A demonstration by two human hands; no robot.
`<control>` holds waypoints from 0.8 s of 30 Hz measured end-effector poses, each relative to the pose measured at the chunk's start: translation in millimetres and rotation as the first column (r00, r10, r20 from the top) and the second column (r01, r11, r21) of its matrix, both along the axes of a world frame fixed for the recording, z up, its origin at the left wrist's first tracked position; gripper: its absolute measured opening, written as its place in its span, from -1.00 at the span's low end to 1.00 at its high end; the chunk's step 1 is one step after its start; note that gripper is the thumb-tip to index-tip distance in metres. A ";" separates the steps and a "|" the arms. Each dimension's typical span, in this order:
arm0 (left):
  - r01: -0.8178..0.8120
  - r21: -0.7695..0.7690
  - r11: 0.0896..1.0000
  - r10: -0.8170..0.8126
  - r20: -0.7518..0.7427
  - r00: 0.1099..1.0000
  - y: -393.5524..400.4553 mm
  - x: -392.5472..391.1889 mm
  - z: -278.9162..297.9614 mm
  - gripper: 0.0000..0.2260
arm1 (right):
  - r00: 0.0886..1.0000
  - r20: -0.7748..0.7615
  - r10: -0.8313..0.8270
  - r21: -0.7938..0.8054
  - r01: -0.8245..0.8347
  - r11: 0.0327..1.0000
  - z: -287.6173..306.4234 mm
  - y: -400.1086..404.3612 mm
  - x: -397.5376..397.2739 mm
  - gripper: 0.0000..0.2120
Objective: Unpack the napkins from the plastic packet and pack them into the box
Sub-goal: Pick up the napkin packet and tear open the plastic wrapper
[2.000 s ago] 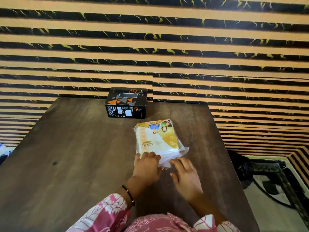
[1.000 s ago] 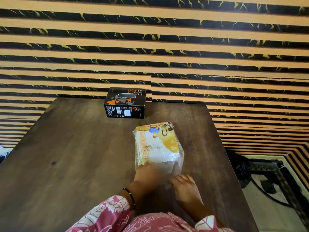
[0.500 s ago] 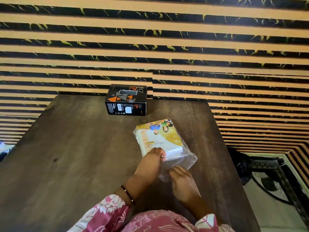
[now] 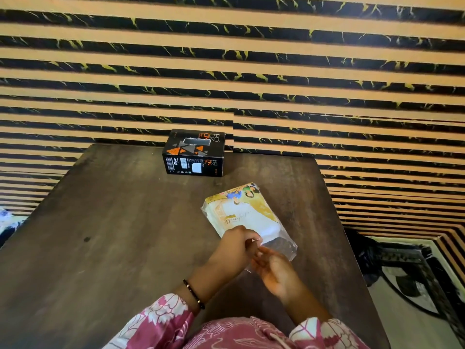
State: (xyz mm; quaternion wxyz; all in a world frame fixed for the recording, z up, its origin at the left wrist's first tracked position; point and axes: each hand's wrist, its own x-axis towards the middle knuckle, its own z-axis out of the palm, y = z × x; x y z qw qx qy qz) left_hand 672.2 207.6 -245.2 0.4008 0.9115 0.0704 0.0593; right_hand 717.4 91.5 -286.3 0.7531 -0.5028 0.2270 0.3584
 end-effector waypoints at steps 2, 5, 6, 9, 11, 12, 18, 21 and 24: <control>0.006 -0.058 0.998 -0.005 0.009 1.000 -3.7 -1.0 4.4 -0.86 | 0.999 -0.037 -0.016 -0.016 0.016 1.000 0.6 3.0 -0.3 -0.77; 0.007 -0.147 0.989 -0.009 -0.017 1.000 -7.4 -3.3 5.6 -0.87 | 0.997 -0.070 -0.026 -0.032 0.023 0.999 3.1 2.4 1.9 -0.81; 0.007 -0.166 0.986 -0.010 -0.018 1.000 -8.7 -4.6 6.9 -0.87 | 0.996 -0.082 -0.037 -0.033 0.035 0.999 5.0 2.0 3.0 -0.82; 0.020 -0.193 0.981 -0.025 -0.021 0.999 -11.9 -7.2 13.8 -0.87 | 0.992 -0.114 -0.058 0.016 0.060 0.998 13.5 1.1 6.8 -0.84; 0.020 -0.211 0.977 -0.025 -0.024 0.999 -13.3 -8.6 17.6 -0.86 | 0.990 -0.133 -0.035 0.039 0.040 0.998 15.3 2.3 8.3 -0.80; 0.023 -0.225 0.974 -0.029 -0.024 0.999 -13.8 -9.5 19.1 -0.86 | 0.990 -0.140 -0.020 0.045 0.027 0.999 14.8 2.6 9.3 -0.79; 0.087 -0.271 0.959 -0.088 0.011 0.996 -17.3 -15.0 24.7 -0.85 | 0.986 -0.133 0.100 0.100 -0.087 0.991 32.7 3.7 9.4 -0.76; 0.075 -0.363 0.929 -0.070 0.028 0.997 -19.7 -16.2 28.5 -0.85 | 0.991 -0.123 0.051 0.103 -0.038 0.994 44.6 3.1 8.0 -0.68; 0.103 -0.368 0.924 -0.109 0.005 0.994 -17.2 -16.7 33.2 -0.89 | 0.997 -0.077 0.017 0.092 -0.010 0.996 30.6 3.7 11.2 -0.64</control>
